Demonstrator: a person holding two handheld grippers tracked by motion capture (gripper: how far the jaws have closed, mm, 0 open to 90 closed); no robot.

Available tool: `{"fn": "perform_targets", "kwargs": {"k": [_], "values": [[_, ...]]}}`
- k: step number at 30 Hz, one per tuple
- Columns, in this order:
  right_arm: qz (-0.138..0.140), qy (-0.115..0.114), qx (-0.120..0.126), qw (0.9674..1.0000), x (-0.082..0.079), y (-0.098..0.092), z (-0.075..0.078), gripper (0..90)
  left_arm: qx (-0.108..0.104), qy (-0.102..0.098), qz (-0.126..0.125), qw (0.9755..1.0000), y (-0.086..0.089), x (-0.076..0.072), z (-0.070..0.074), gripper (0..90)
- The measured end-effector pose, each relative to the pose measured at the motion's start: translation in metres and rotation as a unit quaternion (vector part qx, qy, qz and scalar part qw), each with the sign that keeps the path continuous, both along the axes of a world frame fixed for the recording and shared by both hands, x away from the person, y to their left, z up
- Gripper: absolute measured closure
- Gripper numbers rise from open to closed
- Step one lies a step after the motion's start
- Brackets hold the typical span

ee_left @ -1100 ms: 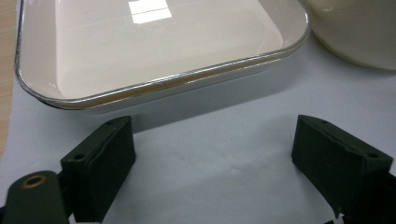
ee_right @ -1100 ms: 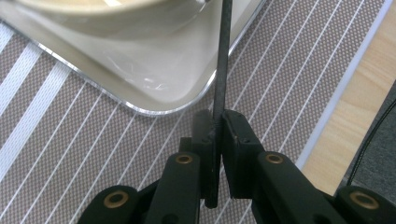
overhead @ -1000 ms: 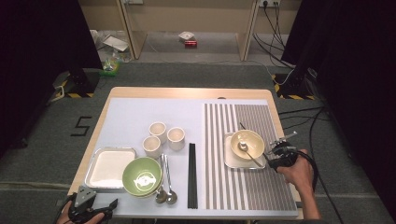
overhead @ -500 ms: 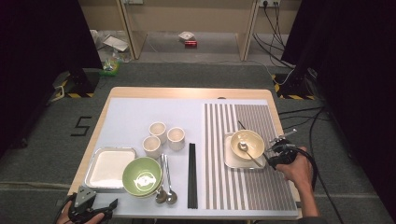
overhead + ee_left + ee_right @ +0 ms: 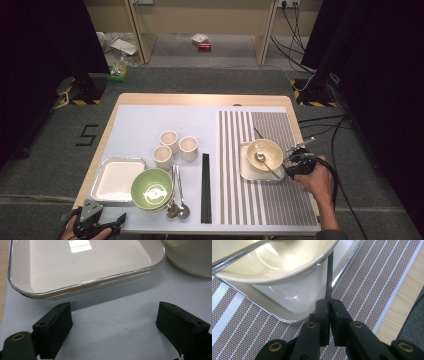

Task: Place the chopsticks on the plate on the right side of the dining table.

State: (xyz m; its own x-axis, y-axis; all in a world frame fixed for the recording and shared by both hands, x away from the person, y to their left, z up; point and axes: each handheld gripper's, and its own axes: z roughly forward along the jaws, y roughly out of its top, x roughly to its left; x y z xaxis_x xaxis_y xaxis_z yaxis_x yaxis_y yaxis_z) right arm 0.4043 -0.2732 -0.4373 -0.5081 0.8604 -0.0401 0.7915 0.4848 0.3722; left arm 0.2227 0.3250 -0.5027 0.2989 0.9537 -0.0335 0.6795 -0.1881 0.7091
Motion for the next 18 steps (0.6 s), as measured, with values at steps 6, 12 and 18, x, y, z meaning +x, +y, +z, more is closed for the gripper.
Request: {"fn": "perform_targets", "kwargs": {"k": [6,12,18], "values": [[-0.004,-0.013,0.004,0.9999,-0.003,-0.001,0.005,79.0,0.000,0.001,-0.001,1.0000,0.000,0.000,0.000,12.1],[-0.014,-0.034,0.025,0.9990,-0.016,-0.006,0.014,73.2,0.001,0.002,0.000,1.0000,0.000,0.000,0.000,12.1],[-0.013,-0.040,0.040,0.9983,-0.038,-0.003,0.018,67.8,0.002,0.002,0.001,1.0000,0.000,0.000,0.000,12.1]]}}
